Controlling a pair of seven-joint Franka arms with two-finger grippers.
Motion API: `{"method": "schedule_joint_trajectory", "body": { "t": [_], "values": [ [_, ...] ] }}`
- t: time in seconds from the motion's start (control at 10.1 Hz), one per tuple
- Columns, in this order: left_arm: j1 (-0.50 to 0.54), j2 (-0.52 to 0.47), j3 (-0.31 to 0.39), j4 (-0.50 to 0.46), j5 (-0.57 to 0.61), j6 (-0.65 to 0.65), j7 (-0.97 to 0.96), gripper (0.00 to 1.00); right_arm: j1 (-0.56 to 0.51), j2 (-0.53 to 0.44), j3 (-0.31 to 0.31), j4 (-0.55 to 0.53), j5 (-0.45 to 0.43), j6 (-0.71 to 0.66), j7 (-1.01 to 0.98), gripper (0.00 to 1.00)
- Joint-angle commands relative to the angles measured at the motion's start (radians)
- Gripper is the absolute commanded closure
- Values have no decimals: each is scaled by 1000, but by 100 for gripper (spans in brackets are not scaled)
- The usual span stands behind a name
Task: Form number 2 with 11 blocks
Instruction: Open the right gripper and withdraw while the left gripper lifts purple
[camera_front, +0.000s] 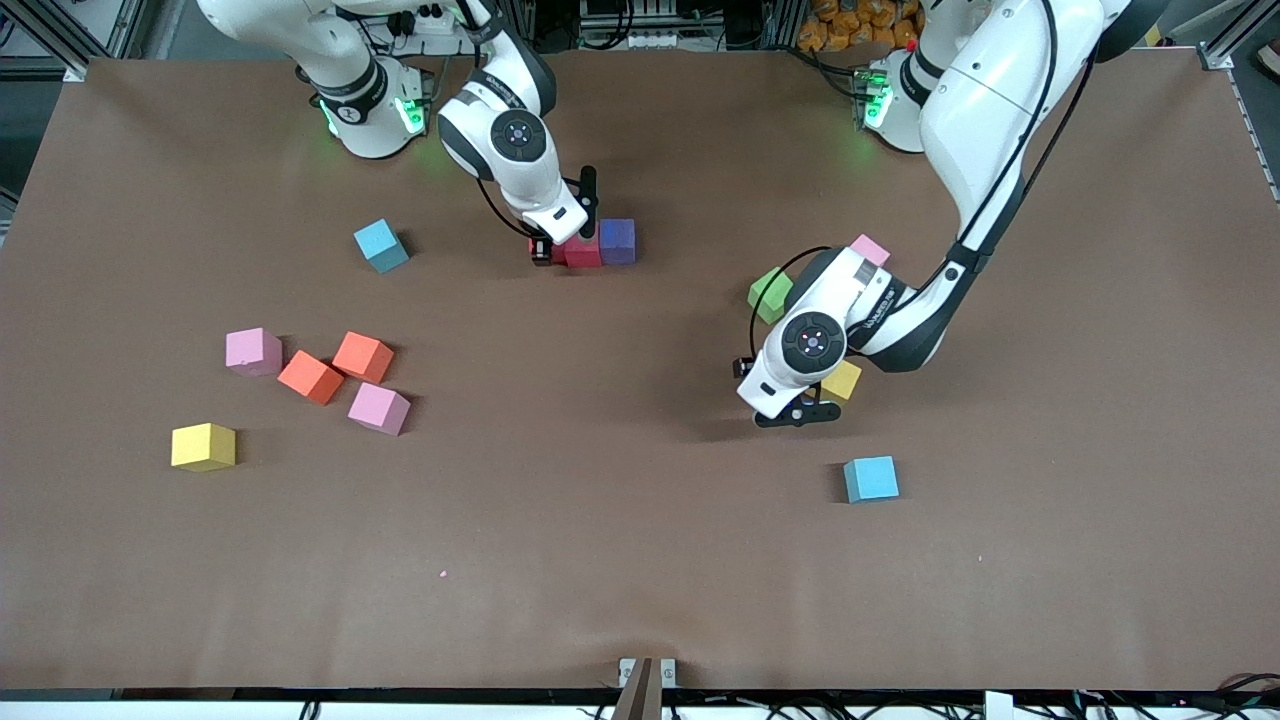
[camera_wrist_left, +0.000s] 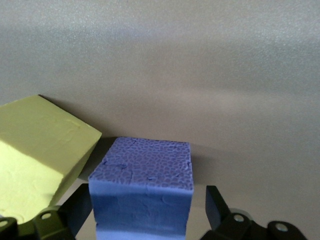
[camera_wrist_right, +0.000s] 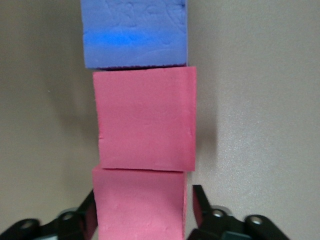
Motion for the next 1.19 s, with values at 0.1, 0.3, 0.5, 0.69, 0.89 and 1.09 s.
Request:
{"method": "schedule_joint_trajectory", "body": {
  "t": [0.1,0.3,0.5,0.69,0.89,1.09],
  "values": [
    [-1,0,-6,11,7,6,-3,85,-7,-14,5,-8,-4,1,11,0],
    [6,-9,-8,18,7,5,-12,100,-7,-31,6,-8,-4,-13,3,0],
    [-4,-30,-31,28,7,5,-67,100,-7,-68,9,-6,-4,-45,2,0],
    [-10,-31,-86,28,8,2,-118,100,-7,-126,9,-6,-4,-122,2,0],
    [-26,-35,-106,26,8,-1,-145,100,-17,-207,6,0,-2,-229,2,0],
    [-27,-35,-126,24,8,-6,-164,100,-126,-275,6,3,-2,-291,-32,0]
  ]
}}
